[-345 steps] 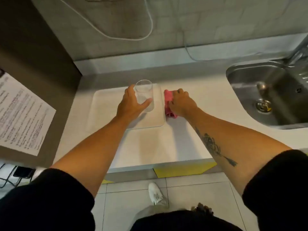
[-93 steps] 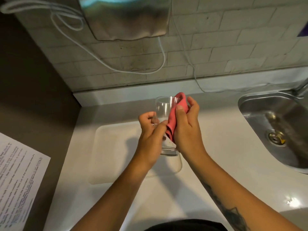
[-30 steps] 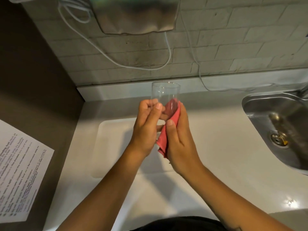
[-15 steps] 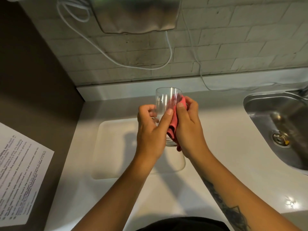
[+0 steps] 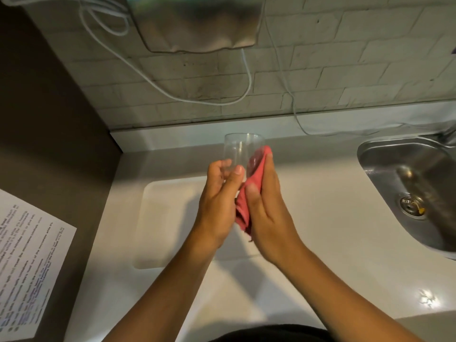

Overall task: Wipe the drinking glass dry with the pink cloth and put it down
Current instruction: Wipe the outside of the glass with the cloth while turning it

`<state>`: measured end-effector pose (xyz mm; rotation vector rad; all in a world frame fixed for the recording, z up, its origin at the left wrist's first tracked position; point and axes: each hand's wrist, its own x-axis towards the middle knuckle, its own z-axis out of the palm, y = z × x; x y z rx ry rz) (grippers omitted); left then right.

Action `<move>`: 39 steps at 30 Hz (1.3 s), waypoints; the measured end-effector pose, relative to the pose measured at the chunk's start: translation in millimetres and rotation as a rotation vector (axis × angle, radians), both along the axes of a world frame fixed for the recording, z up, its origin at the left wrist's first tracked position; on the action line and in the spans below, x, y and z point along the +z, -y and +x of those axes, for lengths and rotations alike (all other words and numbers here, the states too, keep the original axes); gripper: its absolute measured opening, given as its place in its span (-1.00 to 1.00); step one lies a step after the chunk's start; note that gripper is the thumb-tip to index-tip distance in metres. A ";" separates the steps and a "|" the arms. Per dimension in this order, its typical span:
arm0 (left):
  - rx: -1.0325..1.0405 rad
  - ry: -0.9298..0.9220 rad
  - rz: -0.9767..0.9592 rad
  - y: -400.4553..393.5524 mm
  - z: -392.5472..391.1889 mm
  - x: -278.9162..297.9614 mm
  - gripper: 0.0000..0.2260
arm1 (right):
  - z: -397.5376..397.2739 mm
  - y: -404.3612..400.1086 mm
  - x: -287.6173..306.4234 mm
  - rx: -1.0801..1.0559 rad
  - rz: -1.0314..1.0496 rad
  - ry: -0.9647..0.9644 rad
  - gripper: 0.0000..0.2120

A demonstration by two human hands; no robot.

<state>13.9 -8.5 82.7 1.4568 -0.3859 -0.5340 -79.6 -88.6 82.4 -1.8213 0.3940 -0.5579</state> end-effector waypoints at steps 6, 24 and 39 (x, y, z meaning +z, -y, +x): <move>-0.085 -0.070 -0.078 2.0 -20.8 -10.7 -0.59 | 14.1 28.7 25.8 -0.091 -0.015 0.002 -0.43; -0.077 -0.019 -0.223 -0.2 0.1 13.3 -0.75 | -12.4 -25.1 11.1 -0.059 -0.045 0.062 -0.35; -0.103 0.025 -0.195 -3.4 -1.5 15.6 -0.79 | 2.7 -11.0 30.0 -0.120 0.030 0.155 -0.54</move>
